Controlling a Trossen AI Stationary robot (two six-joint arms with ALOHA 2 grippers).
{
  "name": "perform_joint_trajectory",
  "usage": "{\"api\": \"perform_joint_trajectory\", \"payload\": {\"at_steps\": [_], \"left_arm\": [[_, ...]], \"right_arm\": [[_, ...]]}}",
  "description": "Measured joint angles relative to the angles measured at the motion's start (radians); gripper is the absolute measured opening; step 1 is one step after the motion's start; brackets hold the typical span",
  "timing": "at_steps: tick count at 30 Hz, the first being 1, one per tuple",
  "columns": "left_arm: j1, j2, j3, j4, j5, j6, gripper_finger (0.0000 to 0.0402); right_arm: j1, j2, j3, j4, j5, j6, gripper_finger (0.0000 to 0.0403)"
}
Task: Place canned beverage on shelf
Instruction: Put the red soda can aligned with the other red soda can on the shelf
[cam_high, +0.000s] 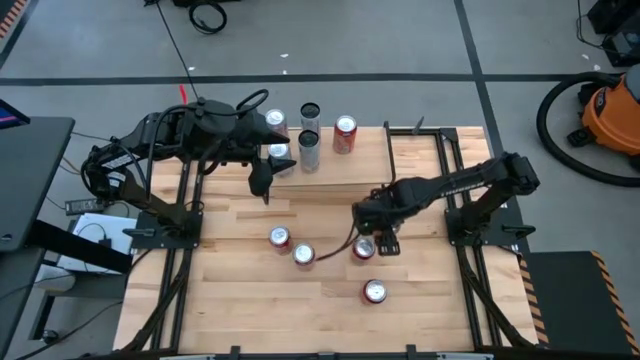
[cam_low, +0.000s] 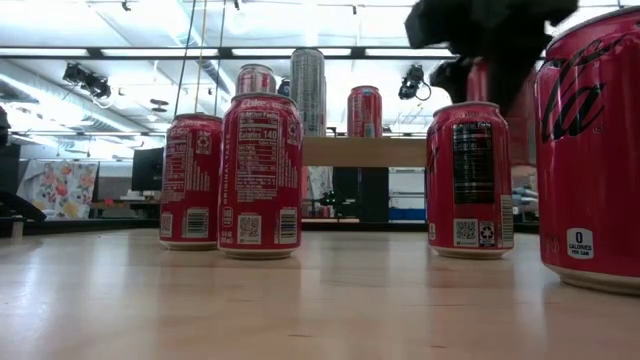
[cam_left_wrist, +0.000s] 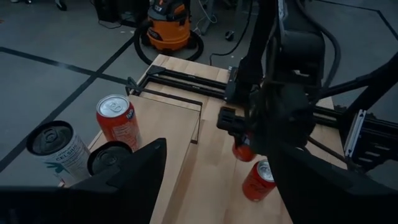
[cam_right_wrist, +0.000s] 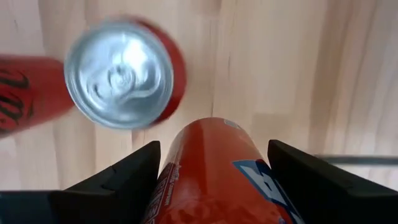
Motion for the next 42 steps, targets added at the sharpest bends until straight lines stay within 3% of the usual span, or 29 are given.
{"api": "perform_joint_trajectory", "payload": {"at_steps": [10, 27, 36, 42], "left_arm": [[0.000, 0.000, 0.000, 0.000, 0.000, 0.011, 0.0288], [0.002, 0.000, 0.000, 0.000, -0.027, 0.013, 0.0288], [0.021, 0.000, 0.000, 0.000, -0.037, 0.013, 0.0288], [0.048, 0.000, 0.000, 0.001, -0.038, 0.024, 0.0288]], "right_arm": [[-0.074, 0.000, 0.073, -0.039, 0.014, -0.082, 0.0293], [-0.271, 0.000, 0.382, -0.122, 0.039, -0.243, 0.0294], [-0.427, 0.001, 0.405, -0.125, 0.034, -0.341, 0.0294], [-0.496, 0.023, 0.414, -0.141, -0.049, -0.355, 0.0294]]}}
